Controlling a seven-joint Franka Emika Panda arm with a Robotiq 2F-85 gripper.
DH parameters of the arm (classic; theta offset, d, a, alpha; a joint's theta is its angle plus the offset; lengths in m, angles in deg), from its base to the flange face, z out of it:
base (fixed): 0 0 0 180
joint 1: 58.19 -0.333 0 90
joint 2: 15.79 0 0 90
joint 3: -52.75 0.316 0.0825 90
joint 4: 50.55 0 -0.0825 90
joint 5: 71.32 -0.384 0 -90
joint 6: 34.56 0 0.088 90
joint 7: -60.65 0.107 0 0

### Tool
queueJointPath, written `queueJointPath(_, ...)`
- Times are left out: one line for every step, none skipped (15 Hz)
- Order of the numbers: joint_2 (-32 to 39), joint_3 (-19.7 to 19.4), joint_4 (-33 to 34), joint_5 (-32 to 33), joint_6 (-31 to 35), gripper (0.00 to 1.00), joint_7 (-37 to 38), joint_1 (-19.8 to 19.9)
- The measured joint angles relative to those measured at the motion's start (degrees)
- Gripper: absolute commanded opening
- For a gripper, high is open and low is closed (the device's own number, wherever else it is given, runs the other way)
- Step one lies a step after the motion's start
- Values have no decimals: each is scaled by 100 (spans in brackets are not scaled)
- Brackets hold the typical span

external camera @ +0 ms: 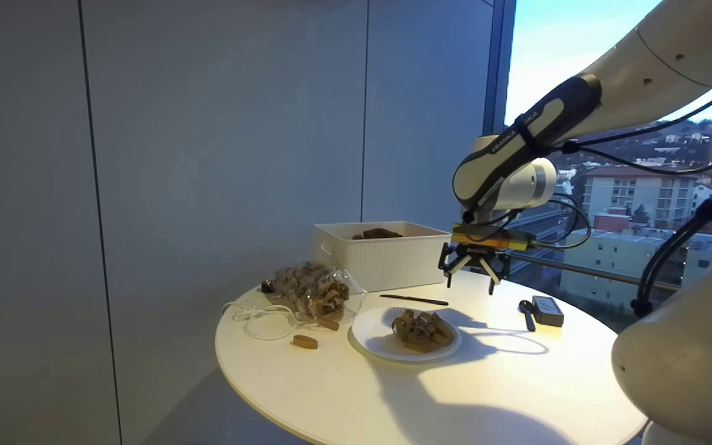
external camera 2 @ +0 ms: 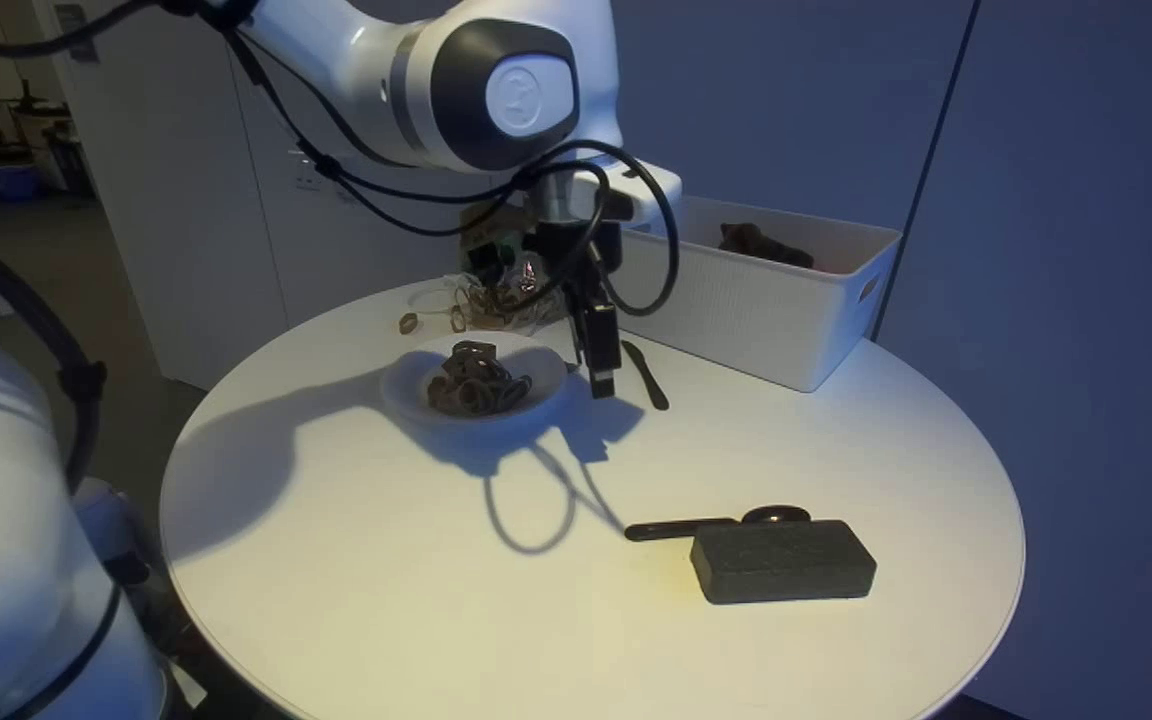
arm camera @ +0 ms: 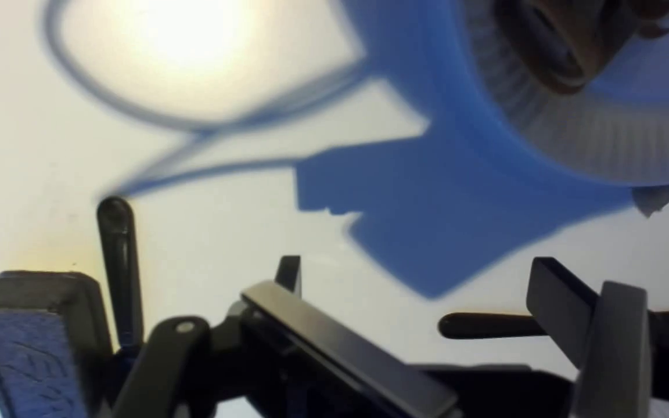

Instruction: Move the white plate backwards then put some rubber bands on the plate.

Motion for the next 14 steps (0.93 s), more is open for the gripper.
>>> queueJointPath(47, -99, 6, 0, 0, 100, 30, 96)
queueJointPath(101, -192, 18, 0, 4, 100, 68, 187)
queueJointPath(170, -278, 38, 8, 7, 100, 116, 283)
queueJointPath(255, -360, 69, 45, 14, 100, 198, 390)
queueJointPath(343, -426, 105, 107, 27, 100, 294, 486)
queueJointPath(442, -493, 146, 204, 59, 100, 410, 579)
queueJointPath(557, -553, 195, 315, 111, 100, 535, 662)
queueJointPath(682, -613, 246, 417, 178, 100, 643, 714)
queueJointPath(806, -663, 296, 489, 239, 100, 735, 738)
queueJointPath(947, -703, 361, 572, 276, 100, 853, 741)
queueJointPath(1083, -726, 425, 643, 292, 100, 957, 740)
queueJointPath(1246, -748, 503, 663, 293, 100, 1027, 729)
queueJointPath(1389, -769, 572, 670, 293, 100, 1080, 715)
queueJointPath(1547, -794, 654, 744, 293, 100, 1201, 706)
